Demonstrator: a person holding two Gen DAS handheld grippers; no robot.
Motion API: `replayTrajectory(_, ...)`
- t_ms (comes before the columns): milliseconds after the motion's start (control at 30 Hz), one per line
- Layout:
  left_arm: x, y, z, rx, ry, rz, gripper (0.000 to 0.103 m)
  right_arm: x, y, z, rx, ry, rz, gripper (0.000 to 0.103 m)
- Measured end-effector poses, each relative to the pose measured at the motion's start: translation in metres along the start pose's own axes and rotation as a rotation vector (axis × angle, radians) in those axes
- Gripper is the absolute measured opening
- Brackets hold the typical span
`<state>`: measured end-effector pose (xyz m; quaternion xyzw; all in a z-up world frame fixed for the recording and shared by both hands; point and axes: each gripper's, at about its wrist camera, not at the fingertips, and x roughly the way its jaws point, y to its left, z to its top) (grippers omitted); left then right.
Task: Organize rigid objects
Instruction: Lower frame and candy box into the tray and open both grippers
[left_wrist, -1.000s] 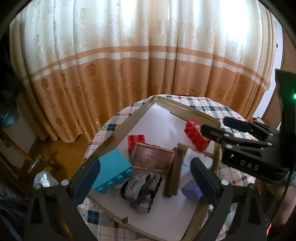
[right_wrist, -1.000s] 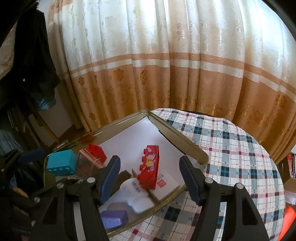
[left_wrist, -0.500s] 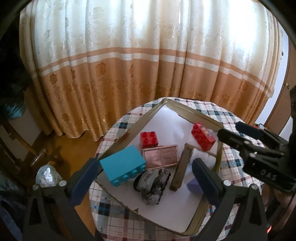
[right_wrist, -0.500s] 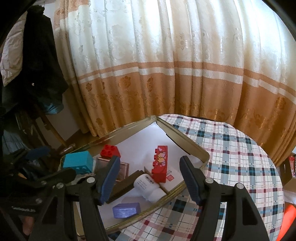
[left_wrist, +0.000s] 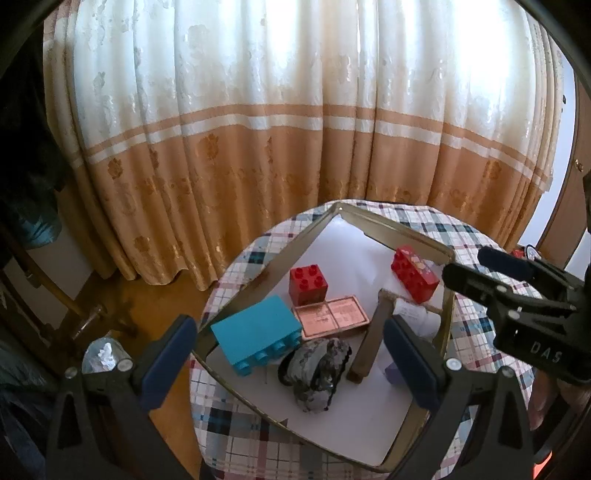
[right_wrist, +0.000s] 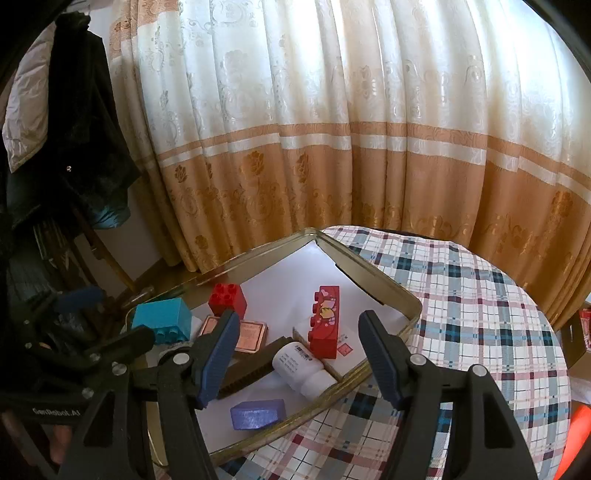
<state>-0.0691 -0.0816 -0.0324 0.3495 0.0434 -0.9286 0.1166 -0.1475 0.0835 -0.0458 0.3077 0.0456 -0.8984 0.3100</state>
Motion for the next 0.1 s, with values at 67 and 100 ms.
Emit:
replayTrajectory(67,-0.0008,0.0008,0.0007,-0.001,-0.005,0.003,0.102,0.0,-0.0001,-0.0001,0.0,0.001,0.0,0.069)
replayTrajectory(100,-0.0012,0.0008,0.0008,0.002,-0.008,0.006,0.102,-0.0004,0.0001,-0.0004,0.001,0.001,0.0,0.069)
